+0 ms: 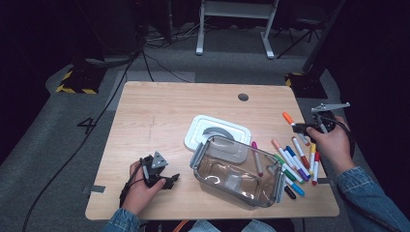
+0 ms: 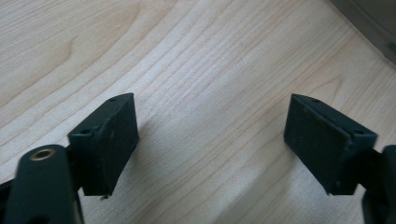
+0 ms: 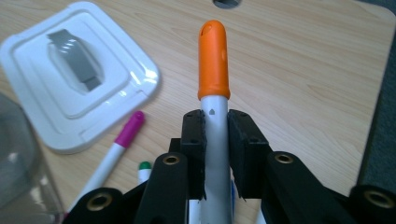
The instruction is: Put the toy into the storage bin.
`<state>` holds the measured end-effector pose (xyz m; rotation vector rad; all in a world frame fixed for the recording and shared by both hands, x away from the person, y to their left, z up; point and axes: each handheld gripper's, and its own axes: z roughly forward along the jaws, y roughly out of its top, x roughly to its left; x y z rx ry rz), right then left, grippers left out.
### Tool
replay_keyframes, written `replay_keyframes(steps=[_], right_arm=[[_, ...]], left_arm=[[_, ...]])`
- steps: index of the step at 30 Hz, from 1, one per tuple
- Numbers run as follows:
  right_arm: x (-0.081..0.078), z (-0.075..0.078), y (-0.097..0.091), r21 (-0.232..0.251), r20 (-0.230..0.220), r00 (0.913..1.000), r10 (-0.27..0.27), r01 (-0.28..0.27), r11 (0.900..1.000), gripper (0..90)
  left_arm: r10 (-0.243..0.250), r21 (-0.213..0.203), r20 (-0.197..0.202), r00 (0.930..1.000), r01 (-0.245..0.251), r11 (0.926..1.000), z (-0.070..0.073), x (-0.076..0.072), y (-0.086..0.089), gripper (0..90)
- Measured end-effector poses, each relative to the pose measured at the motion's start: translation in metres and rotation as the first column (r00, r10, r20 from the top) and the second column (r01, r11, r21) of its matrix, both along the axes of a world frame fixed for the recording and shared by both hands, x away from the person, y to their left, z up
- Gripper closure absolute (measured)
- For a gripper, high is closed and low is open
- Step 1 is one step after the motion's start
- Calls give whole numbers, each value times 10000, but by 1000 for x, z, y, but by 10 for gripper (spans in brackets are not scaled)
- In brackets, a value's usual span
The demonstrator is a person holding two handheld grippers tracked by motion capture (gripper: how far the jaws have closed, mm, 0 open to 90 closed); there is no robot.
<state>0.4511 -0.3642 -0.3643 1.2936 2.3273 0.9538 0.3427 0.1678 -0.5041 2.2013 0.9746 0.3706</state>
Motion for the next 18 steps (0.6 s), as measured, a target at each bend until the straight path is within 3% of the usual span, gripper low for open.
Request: replay_keyframes(steps=[5,10,18], right_arm=[[-9,16,21,143,59,9978,656,-657,9977,769],[-21,28,41,301,146,9896,1433,-1437,9892,769],[-46,43,74,572,176,9637,2664,-2669,9620,769]], left_arm=[[7,-6,-6,10000,-7,10000,0,0,0,176],[-6,2,-8,10000,6,10000,0,0,0,172],[-55,11,-84,9999,55,10000,-1,3,-3,126]])
